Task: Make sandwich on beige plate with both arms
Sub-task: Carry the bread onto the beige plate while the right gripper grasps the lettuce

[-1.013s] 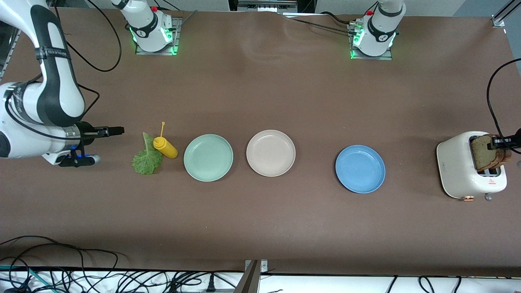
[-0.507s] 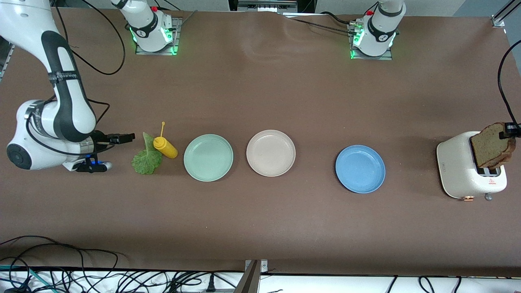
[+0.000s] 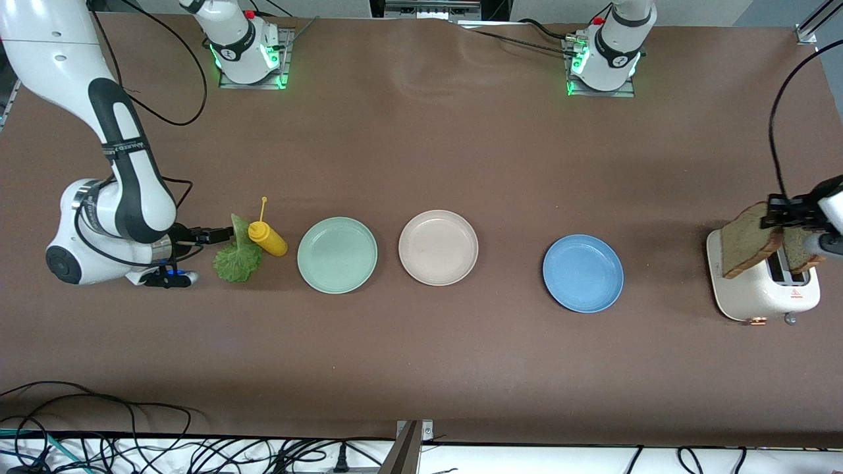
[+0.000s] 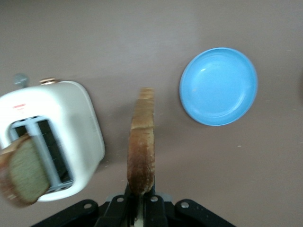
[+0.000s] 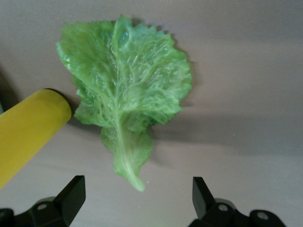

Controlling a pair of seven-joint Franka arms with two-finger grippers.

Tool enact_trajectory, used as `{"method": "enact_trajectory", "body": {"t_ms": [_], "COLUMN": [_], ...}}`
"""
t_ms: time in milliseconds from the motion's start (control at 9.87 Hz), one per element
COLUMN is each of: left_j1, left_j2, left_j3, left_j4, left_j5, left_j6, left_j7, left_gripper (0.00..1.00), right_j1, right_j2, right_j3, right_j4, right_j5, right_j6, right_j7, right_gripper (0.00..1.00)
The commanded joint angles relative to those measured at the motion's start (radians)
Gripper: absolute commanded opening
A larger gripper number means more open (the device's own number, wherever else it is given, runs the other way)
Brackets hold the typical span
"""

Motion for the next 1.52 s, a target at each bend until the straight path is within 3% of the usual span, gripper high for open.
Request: {"method": "enact_trajectory", "body": {"t_ms": [0, 203, 507, 608, 709, 912, 1115, 1419], "left_j1": [-0.083, -0.197, -0.261, -0.303, -0.341, -0.398, -0.432, -0.429], "left_j2": [0.025, 0.092, 0.215, 0.252, 0.305, 0.416, 0.517, 0.591], "left_j3": [-0.021, -0.021, -0.021, -0.021, -0.021, -0.021, -0.021, -0.019], "left_j4": [-0.007, 0.008, 0.012, 0.014, 0.017, 0.017, 0.017, 0.011], "left_j5": [-0.080, -0.126, -0.372, -0.431, -0.532, -0.698, -0.804, -0.964], "left_j6": [-0.014, -0.008, 0.085, 0.132, 0.185, 0.284, 0.375, 0.378], "left_j7": [-0.119, -0.219, -0.220, -0.218, -0.214, -0.168, -0.094, 0.067], "left_gripper": [0.00, 0.00, 0.00, 0.00, 0.00, 0.00, 0.00, 0.00], "right_j1": [0.004, 0.012, 0.012, 0.012, 0.012, 0.015, 0.017, 0.014], "right_j2": [0.033, 0.058, 0.076, 0.078, 0.085, 0.087, 0.079, 0.047], "right_j3": [0.003, 0.005, 0.003, 0.003, 0.003, 0.003, 0.003, -0.003], "right_j4": [0.020, 0.021, 0.024, 0.021, 0.021, 0.024, 0.029, 0.114], "right_j5": [0.024, 0.027, 0.076, 0.076, 0.076, 0.078, 0.089, 0.081], "right_j6": [0.005, 0.011, 0.017, 0.022, 0.022, 0.022, 0.014, -0.077], "right_j7": [-0.006, -0.007, -0.013, -0.013, -0.015, 0.005, 0.006, -0.001], "right_gripper": [1.00, 1.00, 1.00, 0.93, 0.75, 0.05, 0.00, 0.00]}}
